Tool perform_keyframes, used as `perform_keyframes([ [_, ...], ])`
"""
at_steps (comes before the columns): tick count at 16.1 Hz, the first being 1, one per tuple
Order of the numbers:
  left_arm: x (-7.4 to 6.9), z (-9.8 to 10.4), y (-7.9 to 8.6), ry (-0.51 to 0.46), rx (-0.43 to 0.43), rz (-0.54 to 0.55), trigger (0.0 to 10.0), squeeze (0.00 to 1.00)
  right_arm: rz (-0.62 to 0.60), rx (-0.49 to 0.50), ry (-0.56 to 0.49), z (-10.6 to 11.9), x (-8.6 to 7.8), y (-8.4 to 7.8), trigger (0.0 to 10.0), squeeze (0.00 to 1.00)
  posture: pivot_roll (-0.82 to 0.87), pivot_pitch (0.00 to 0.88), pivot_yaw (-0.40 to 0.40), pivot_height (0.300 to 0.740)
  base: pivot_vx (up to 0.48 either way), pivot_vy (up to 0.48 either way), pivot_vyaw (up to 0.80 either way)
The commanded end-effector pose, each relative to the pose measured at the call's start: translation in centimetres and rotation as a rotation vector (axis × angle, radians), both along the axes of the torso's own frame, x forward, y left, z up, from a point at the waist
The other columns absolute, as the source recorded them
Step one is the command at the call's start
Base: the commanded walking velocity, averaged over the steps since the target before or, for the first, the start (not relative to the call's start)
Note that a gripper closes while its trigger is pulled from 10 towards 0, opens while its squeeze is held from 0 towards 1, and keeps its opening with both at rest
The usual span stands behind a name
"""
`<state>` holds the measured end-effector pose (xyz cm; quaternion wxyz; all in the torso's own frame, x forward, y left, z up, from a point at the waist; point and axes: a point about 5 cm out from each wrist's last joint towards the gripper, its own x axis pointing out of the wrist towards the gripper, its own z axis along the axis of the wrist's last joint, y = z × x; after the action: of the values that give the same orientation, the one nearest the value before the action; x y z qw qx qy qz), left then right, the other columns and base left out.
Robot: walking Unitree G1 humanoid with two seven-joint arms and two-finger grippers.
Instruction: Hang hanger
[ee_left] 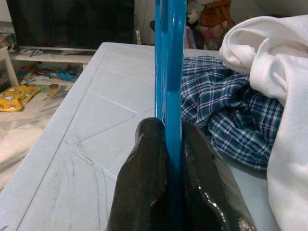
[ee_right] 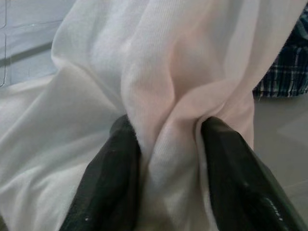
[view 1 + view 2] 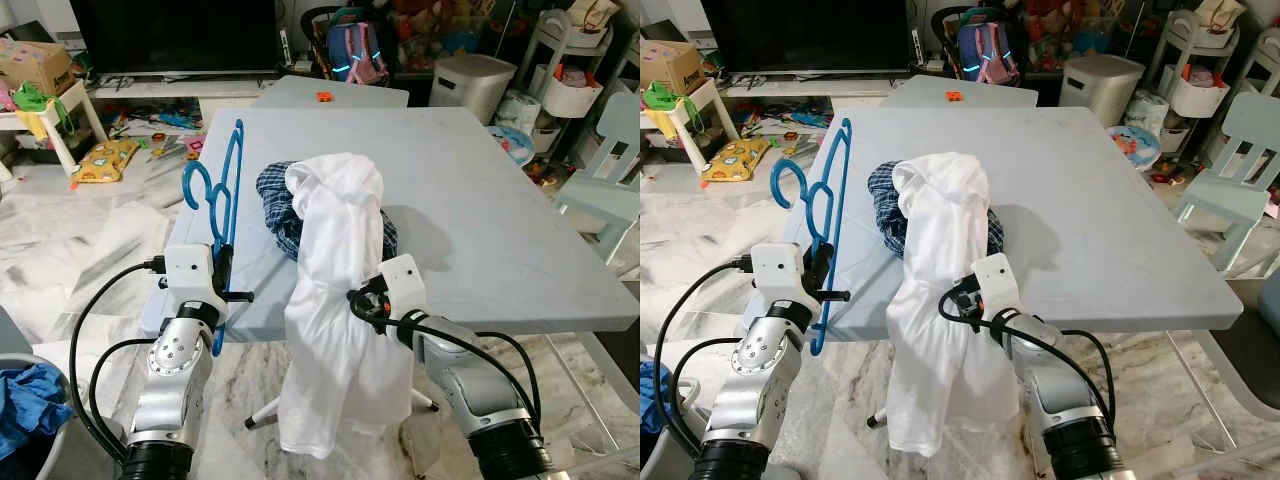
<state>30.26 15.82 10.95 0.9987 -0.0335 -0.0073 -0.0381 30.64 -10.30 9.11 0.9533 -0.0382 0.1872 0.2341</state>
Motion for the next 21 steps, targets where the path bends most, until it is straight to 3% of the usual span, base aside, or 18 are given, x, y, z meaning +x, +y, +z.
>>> perform_keyframes([
  [1,0.0,-1.0,-0.4,0.053,-0.002,-0.012,10.0,0.0,-0.027,-0.006,-0.021,0.5,0.7,-0.4,0.0,0.0,-0.14,0.0,-0.009,0.74,0.0,0.0,0.0],
  [5,-0.1,-1.0,-0.5,0.054,-0.002,-0.013,10.0,0.0,-0.097,0.01,-0.052,1.3,2.4,-0.8,0.0,0.0,-0.14,0.0,-0.01,0.74,0.0,0.0,0.0],
  [7,0.0,-1.0,-0.5,0.053,-0.003,-0.013,10.0,0.0,-0.115,0.008,-0.103,2.8,4.5,-0.5,0.0,0.0,-0.14,0.0,-0.014,0.74,0.0,0.0,0.0],
  [9,0.1,-1.0,-0.7,0.05,-0.005,-0.011,10.0,0.0,-0.165,0.049,-0.175,6.2,7.8,0.5,0.0,0.0,-0.13,0.0,-0.022,0.74,0.0,0.0,0.0],
  [12,0.2,-0.8,-0.6,0.043,-0.006,-0.005,10.0,0.0,-0.188,0.073,-0.267,10.2,9.8,1.4,0.0,0.0,-0.12,0.0,-0.031,0.74,0.0,0.0,0.0],
  [14,0.2,-0.7,-0.4,0.037,-0.004,0.01,10.0,0.0,-0.273,0.119,-0.439,15.6,11.2,1.4,0.0,0.0,-0.11,0.0,-0.041,0.74,0.0,0.0,0.0],
  [15,0.1,-0.7,-0.3,0.037,-0.004,0.017,10.0,0.0,-0.345,0.118,-0.631,19.5,11.4,0.9,0.0,0.0,-0.1,0.0,-0.045,0.74,0.0,0.0,0.0],
  [16,0.1,-0.7,-0.2,0.036,-0.004,0.019,10.0,0.0,-0.37,0.121,-0.697,20.8,11.4,0.7,0.0,0.0,-0.1,0.0,-0.046,0.74,0.0,0.0,0.0],
  [17,0.1,-0.7,-0.2,0.033,-0.004,0.027,10.0,0.0,-0.452,0.151,-0.867,24.1,11.0,-0.3,0.0,0.0,-0.1,0.0,-0.048,0.74,0.0,0.0,0.0],
  [20,0.3,-0.6,-0.1,0.024,-0.003,0.035,10.0,0.0,-0.538,0.124,-1.015,26.9,10.5,-1.8,0.0,0.0,-0.1,0.0,-0.051,0.74,0.0,0.0,0.0],
  [21,0.3,-0.6,-0.1,0.024,-0.003,0.035,10.0,0.0,-0.538,0.124,-1.015,26.9,10.5,-1.8,0.0,0.0,-0.1,0.0,-0.051,0.74,0.0,0.0,0.0],
])
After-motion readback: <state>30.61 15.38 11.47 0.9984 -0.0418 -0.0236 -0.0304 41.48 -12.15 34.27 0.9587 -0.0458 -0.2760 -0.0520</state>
